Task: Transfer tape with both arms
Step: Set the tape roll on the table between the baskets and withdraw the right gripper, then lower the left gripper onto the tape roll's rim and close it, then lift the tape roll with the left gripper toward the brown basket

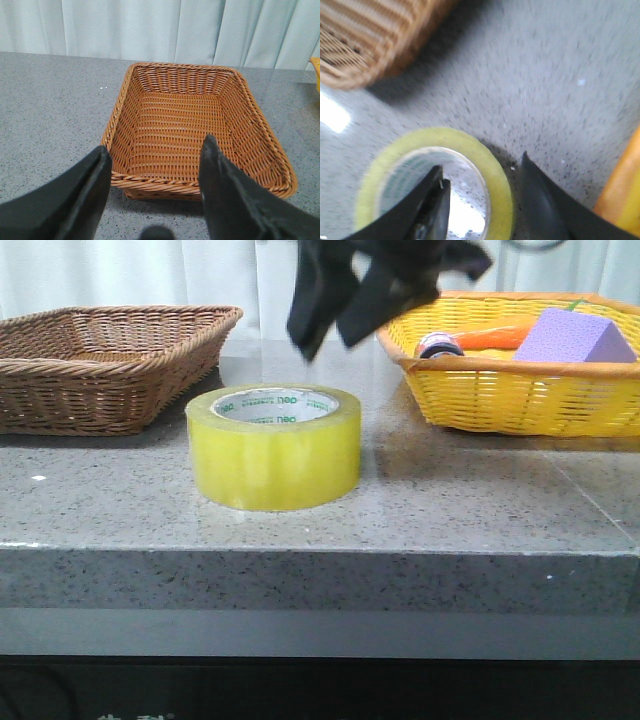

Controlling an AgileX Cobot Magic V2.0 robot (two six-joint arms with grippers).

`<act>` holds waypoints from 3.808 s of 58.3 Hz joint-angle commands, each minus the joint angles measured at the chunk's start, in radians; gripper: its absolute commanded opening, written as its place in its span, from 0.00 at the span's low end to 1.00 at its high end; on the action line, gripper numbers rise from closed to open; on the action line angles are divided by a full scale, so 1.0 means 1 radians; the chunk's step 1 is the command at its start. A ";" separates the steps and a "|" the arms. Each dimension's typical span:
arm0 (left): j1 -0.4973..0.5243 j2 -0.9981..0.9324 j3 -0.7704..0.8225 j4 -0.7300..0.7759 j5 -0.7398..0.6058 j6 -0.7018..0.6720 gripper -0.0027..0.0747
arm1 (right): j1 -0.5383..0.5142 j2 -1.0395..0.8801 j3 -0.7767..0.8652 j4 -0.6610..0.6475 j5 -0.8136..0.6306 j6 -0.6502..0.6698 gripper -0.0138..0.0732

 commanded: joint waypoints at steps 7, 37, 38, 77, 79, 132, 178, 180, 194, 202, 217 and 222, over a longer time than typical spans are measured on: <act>0.001 0.002 -0.029 -0.002 -0.080 -0.008 0.53 | -0.007 -0.164 -0.036 -0.007 -0.059 -0.007 0.48; 0.001 0.002 -0.029 -0.002 -0.080 -0.008 0.53 | -0.222 -0.448 0.133 -0.017 -0.049 -0.007 0.02; 0.001 0.002 -0.029 -0.002 -0.080 -0.008 0.53 | -0.239 -0.467 0.153 -0.017 -0.052 -0.007 0.02; 0.001 0.002 -0.029 -0.018 -0.081 -0.008 0.53 | -0.422 -1.142 0.873 -0.020 -0.418 0.033 0.02; -0.001 0.002 -0.029 -0.036 -0.070 -0.008 0.53 | -0.422 -1.162 0.878 -0.020 -0.434 0.033 0.02; -0.491 0.711 -0.486 -0.287 0.350 -0.114 0.73 | -0.422 -1.178 0.879 -0.020 -0.437 0.033 0.02; -0.491 0.950 -0.593 -0.362 0.383 -0.112 0.55 | -0.422 -1.178 0.879 -0.020 -0.441 0.033 0.02; -0.491 0.950 -0.593 -0.362 0.383 -0.112 0.48 | -0.422 -1.178 0.879 -0.020 -0.441 0.033 0.02; -0.491 0.950 -0.594 -0.362 0.403 -0.110 0.18 | -0.422 -1.178 0.879 -0.020 -0.441 0.033 0.02; -0.491 0.949 -0.604 -0.358 0.408 -0.108 0.16 | -0.422 -1.178 0.879 -0.020 -0.441 0.033 0.02; -0.491 0.881 -0.703 -0.325 0.452 -0.108 0.16 | -0.422 -1.178 0.879 -0.020 -0.441 0.033 0.02; -0.491 0.853 -0.749 -0.300 0.461 -0.108 0.16 | -0.422 -1.178 0.879 -0.020 -0.441 0.033 0.02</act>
